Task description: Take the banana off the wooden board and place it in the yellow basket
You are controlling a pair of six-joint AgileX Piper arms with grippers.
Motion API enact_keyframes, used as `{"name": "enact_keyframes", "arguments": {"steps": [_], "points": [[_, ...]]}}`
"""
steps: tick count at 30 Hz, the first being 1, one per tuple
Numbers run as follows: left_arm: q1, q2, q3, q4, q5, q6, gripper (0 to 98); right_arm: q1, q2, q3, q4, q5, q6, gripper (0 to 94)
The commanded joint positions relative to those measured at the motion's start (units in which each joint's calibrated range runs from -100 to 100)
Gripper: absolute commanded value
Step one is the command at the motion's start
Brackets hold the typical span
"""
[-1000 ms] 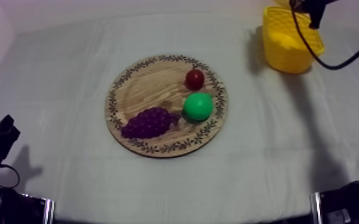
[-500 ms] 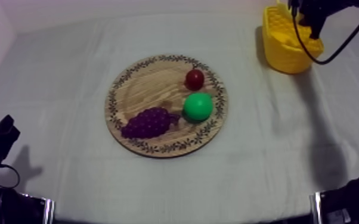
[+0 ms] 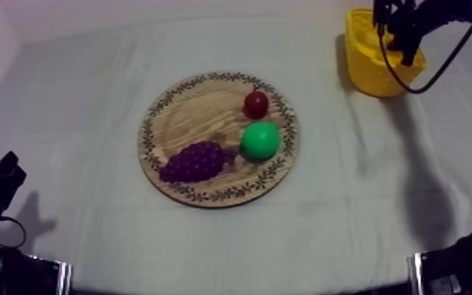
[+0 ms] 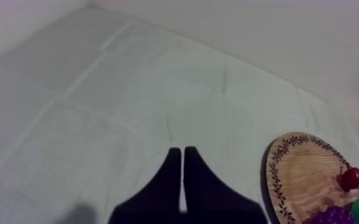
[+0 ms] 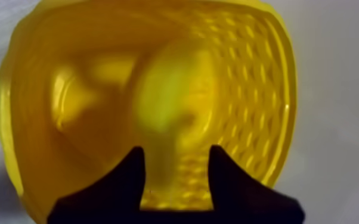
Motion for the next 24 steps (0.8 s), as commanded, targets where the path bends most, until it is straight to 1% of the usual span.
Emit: {"name": "enact_keyframes", "arguments": {"steps": [1, 3, 5, 6, 8, 9, 11, 13, 16, 18, 22, 24], "points": [[-0.02, -0.05, -0.01, -0.03, 0.00, 0.01, 0.1, 0.07, 0.07, -0.23, -0.16, 0.33, -0.26, 39.6], [-0.02, -0.05, -0.01, -0.03, 0.00, -0.01, 0.1, 0.07, -0.01, -0.41, -0.23, 0.42, -0.67, 39.2], [-0.02, -0.05, -0.01, -0.03, 0.00, -0.02, 0.1, -0.02, -0.48, -0.44, -0.21, 0.67, -1.36, 35.6], [-0.02, -0.05, -0.01, -0.03, 0.00, -0.02, 0.1, -0.12, -0.95, -0.32, -0.19, 0.81, -1.89, 31.2], [-0.02, -0.05, -0.01, -0.03, 0.00, -0.02, 0.1, -0.34, -2.46, 0.39, -0.07, 0.61, -3.69, 17.9], [-0.02, -0.05, -0.01, -0.03, 0.00, -0.02, 0.1, -0.50, -3.51, 0.86, 0.15, 0.38, -5.10, 12.8], [-0.02, -0.05, -0.01, -0.03, 0.00, -0.02, 0.1, -0.79, -6.18, 2.06, 0.66, 0.07, -8.37, 6.7], [-0.02, -0.05, -0.01, -0.03, 0.00, -0.02, 0.1, -0.96, -9.63, 3.75, 0.84, 0.03, -11.55, 3.7], [-0.02, -0.05, -0.01, -0.03, 0.00, -0.02, 0.1, -0.61, -16.26, 7.78, 0.52, -0.96, -17.97, 2.0], [-0.02, -0.05, -0.01, -0.03, 0.00, 0.00, 0.1, 0.23, -21.42, 11.25, -1.02, -1.46, -21.11, 1.4], [-0.02, -0.05, -0.01, -0.03, 0.00, -0.01, 0.1, 2.90, -33.06, 20.60, -6.14, -2.70, -25.36, 0.9], [-0.02, -0.05, -0.01, -0.03, 0.00, 0.00, 0.1, 3.94, -39.07, 26.55, -6.94, -4.99, -29.73, 0.8]]}}
